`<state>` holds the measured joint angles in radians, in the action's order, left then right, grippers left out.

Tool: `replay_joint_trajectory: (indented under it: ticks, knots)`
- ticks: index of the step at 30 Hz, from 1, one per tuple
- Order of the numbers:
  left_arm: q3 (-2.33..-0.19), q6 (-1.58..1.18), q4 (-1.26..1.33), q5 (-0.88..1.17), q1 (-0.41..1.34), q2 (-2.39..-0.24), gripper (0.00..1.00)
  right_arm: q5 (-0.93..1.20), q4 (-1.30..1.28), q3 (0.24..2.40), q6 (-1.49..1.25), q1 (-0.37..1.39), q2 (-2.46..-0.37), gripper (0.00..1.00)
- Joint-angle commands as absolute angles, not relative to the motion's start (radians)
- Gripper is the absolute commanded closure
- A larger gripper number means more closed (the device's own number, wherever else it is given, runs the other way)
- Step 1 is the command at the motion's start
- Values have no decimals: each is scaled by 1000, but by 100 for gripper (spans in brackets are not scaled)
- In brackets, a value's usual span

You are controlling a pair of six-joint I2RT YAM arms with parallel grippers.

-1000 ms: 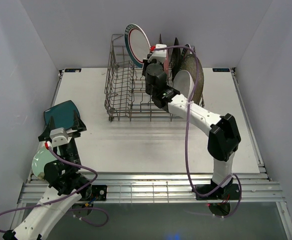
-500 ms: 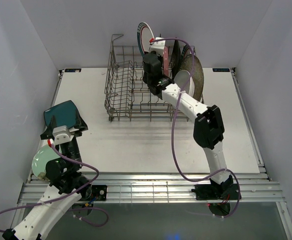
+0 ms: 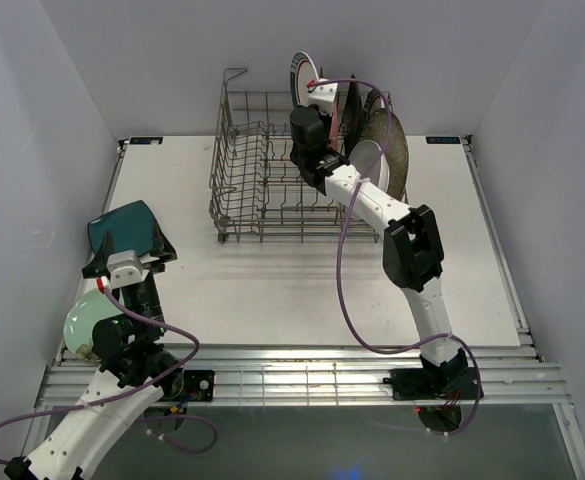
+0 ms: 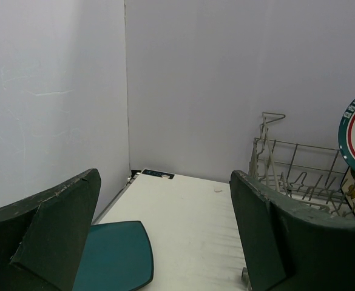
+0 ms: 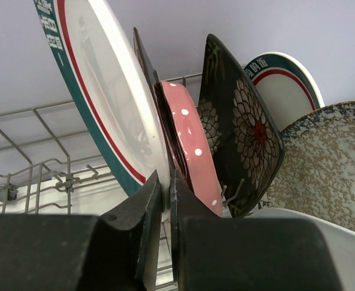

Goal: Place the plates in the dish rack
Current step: Insert the plate into the dish rack.

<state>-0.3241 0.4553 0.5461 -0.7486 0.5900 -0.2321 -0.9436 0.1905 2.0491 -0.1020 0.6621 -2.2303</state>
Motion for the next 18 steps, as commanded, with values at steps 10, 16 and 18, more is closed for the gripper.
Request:
replay_joint_trajectory:
  ticks: [10, 16, 18]
  knots:
    - [-342, 457, 538, -738, 583, -245, 2, -1040, 285, 2155, -101, 666, -2307, 92]
    - [-342, 454, 537, -736, 584, -245, 2, -1086, 360, 2154, -25, 690, -2344, 92]
    - [-342, 454, 537, -736, 584, -248, 2, -1112, 391, 2160, 33, 699, -2355, 92]
